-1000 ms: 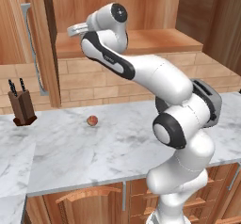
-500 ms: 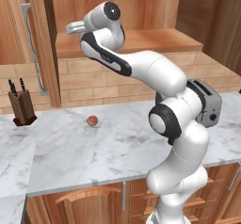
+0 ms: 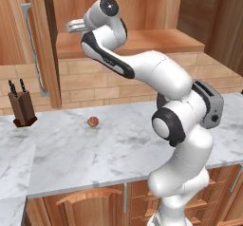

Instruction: There are various items on the counter. Only move the condiments/shakers into the cabinet.

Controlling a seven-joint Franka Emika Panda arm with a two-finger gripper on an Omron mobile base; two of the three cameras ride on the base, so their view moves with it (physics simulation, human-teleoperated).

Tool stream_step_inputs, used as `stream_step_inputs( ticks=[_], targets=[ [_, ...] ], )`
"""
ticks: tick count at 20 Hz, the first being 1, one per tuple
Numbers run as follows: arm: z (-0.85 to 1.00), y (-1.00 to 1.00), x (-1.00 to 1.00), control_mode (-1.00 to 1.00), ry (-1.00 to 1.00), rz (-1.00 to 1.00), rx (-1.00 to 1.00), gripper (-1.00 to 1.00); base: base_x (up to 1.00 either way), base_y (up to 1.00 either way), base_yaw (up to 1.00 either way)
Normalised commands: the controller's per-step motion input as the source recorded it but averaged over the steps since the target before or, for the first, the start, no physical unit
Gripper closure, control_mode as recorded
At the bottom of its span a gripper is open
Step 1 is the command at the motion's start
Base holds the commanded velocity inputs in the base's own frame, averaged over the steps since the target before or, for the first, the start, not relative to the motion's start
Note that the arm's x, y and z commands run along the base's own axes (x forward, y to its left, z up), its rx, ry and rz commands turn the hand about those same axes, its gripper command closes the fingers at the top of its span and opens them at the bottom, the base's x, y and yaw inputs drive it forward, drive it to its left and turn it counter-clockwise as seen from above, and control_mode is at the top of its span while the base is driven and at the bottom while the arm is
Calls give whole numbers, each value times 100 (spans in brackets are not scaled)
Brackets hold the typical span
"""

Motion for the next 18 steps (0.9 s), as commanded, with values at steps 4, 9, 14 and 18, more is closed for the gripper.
stream_step_inputs(
  ticks=[4, 9, 14, 18],
  targets=[
    [0, -29, -67, -100, -1, 0, 1, -100, 0, 0, 0],
    [5, -54, -100, -100, -8, 0, 4, -100, 0, 0, 0],
    [2, -59, -100, -100, -4, 0, 1, -100, 0, 0, 0],
    [0, -57, -100, -100, 0, 0, 0, -100, 0, 0, 0]
  ],
)
